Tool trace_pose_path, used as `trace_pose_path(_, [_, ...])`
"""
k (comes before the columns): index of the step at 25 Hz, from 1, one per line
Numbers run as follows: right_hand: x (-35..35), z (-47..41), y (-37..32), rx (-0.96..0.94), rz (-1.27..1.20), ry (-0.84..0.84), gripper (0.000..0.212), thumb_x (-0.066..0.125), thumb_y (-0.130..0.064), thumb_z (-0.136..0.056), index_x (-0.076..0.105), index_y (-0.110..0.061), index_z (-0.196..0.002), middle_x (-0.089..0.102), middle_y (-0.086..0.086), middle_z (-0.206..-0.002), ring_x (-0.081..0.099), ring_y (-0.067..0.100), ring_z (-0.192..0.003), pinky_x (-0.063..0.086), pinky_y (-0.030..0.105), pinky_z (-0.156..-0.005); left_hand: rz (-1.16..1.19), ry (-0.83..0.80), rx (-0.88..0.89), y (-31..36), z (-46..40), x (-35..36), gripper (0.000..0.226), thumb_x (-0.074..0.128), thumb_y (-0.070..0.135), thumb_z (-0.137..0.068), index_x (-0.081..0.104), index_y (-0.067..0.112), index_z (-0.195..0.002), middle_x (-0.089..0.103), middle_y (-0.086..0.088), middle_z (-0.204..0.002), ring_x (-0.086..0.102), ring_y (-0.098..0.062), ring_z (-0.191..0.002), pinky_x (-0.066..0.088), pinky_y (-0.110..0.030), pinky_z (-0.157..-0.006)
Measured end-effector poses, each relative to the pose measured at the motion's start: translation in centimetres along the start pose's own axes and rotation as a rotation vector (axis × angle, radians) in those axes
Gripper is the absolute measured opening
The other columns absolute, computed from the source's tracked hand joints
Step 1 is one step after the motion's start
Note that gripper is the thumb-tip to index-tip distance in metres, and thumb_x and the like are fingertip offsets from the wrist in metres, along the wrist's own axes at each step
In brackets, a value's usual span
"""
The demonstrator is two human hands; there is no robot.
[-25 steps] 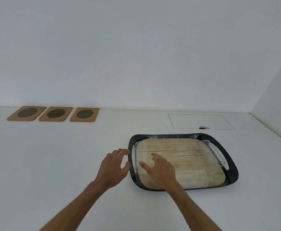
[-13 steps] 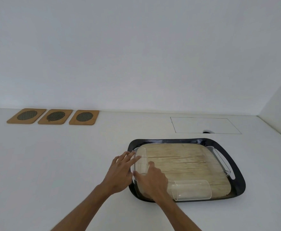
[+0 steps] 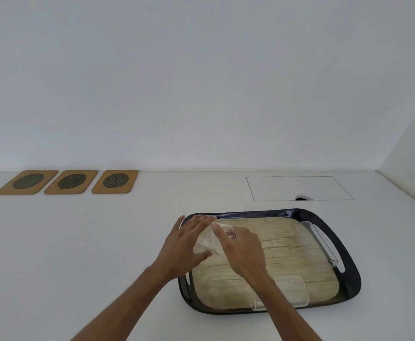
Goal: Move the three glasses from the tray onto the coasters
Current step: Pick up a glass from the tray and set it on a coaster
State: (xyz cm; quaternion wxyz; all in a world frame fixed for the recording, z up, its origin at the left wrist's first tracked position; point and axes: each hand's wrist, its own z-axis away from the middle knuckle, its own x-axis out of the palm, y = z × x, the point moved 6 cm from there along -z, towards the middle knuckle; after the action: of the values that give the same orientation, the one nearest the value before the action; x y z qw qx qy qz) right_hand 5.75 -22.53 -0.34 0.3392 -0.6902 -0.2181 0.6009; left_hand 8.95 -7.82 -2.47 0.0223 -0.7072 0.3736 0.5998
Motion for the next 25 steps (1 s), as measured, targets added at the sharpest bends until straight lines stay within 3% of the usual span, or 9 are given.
trace_pose_path(3, [-1.5, -1.1, -1.0, -0.078, -0.032, 0.022, 0.072, 0.039, -0.081, -0.079, 0.075, -0.019, -0.08, 0.062, -0.008, -0.061, 0.057, 0.009, -0.055, 0.043, 0.023, -0.054, 0.042, 0.136, -0.055, 0.9, -0.5, -1.2, 0.071, 0.071, 0.048, -0.074, 0.041, 0.034, -0.138, 0.054, 0.017, -0.137, 0.046, -0.004, -0.127, 0.026, -0.043, -0.118])
trace_pose_path(5, [-1.9, -1.7, -0.8, -0.102, -0.069, 0.041, 0.076, 0.03, -0.09, -0.072, 0.062, -0.022, -0.06, 0.046, -0.009, -0.046, 0.043, 0.008, -0.043, 0.035, 0.022, -0.049, 0.084, 0.177, -0.151, 1.0, -0.8, -1.7, 0.077, 0.074, 0.055, -0.069, 0.044, 0.033, -0.136, 0.059, 0.019, -0.126, 0.05, -0.004, -0.118, 0.036, -0.039, -0.111])
trace_pose_path(7, [-1.8, -1.8, -0.6, -0.136, -0.106, 0.032, 0.079, 0.03, -0.094, -0.068, 0.066, -0.023, -0.07, 0.058, -0.01, -0.055, 0.053, 0.005, -0.05, 0.042, 0.02, -0.053, 0.135, 0.226, -0.206, 1.1, -1.1, -2.3, 0.075, 0.073, 0.064, -0.063, 0.05, 0.034, -0.128, 0.069, 0.017, -0.109, 0.061, -0.004, -0.095, 0.053, -0.036, -0.089])
trace_pose_path(9, [-1.0, -1.5, -0.5, -0.17, -0.166, -0.016, 0.081, 0.039, -0.096, -0.062, 0.07, -0.028, -0.094, 0.071, -0.014, -0.081, 0.066, 0.002, -0.074, 0.054, 0.022, -0.069, 0.185, 0.262, -0.253, 1.0, -1.1, -2.9, 0.066, 0.072, 0.067, -0.061, 0.053, 0.035, -0.115, 0.071, 0.017, -0.091, 0.063, -0.002, -0.076, 0.056, -0.032, -0.071])
trace_pose_path(13, [1.3, -1.7, 0.0, -0.109, -0.416, -0.137, 0.064, 0.074, -0.07, -0.06, 0.067, -0.03, -0.109, 0.074, -0.013, -0.104, 0.068, 0.003, -0.104, 0.059, 0.028, -0.084, 0.189, 0.3, -0.333, 0.4, -0.4, -3.7, 0.063, 0.068, 0.067, -0.058, 0.055, 0.035, -0.111, 0.071, 0.017, -0.087, 0.068, -0.003, -0.084, 0.054, -0.029, -0.071])
trace_pose_path(17, [3.0, -1.9, -1.3, -0.13, -0.494, -0.209, 0.058, 0.086, -0.047, -0.066, 0.066, -0.029, -0.117, 0.074, -0.012, -0.109, 0.068, 0.001, -0.105, 0.054, 0.012, -0.078, 0.185, 0.337, -0.389, -0.1, 0.8, -4.3, 0.064, 0.066, 0.063, -0.058, 0.056, 0.032, -0.114, 0.073, 0.012, -0.089, 0.069, -0.006, -0.088, 0.056, -0.032, -0.076])
trace_pose_path(21, [4.6, -2.4, -2.8, -0.121, -0.551, -0.197, 0.051, 0.09, -0.04, -0.063, 0.066, -0.034, -0.107, 0.076, -0.009, -0.103, 0.072, 0.006, -0.099, 0.06, 0.028, -0.086, 0.213, 0.35, -0.406, -1.3, 1.7, -5.1, 0.067, 0.062, 0.065, -0.059, 0.056, 0.029, -0.115, 0.071, 0.014, -0.092, 0.068, -0.004, -0.089, 0.054, -0.029, -0.076])
trace_pose_path(25, [6.1, -2.9, -4.5, -0.128, -0.534, -0.174, 0.067, 0.089, -0.046, -0.061, 0.065, -0.024, -0.119, 0.075, -0.006, -0.109, 0.072, 0.01, -0.102, 0.059, 0.039, -0.092, 0.266, 0.293, -0.401, -3.7, 2.2, -5.9, 0.066, 0.075, 0.057, -0.067, 0.051, 0.03, -0.122, 0.069, 0.012, -0.101, 0.065, -0.005, -0.094, 0.05, -0.027, -0.083])
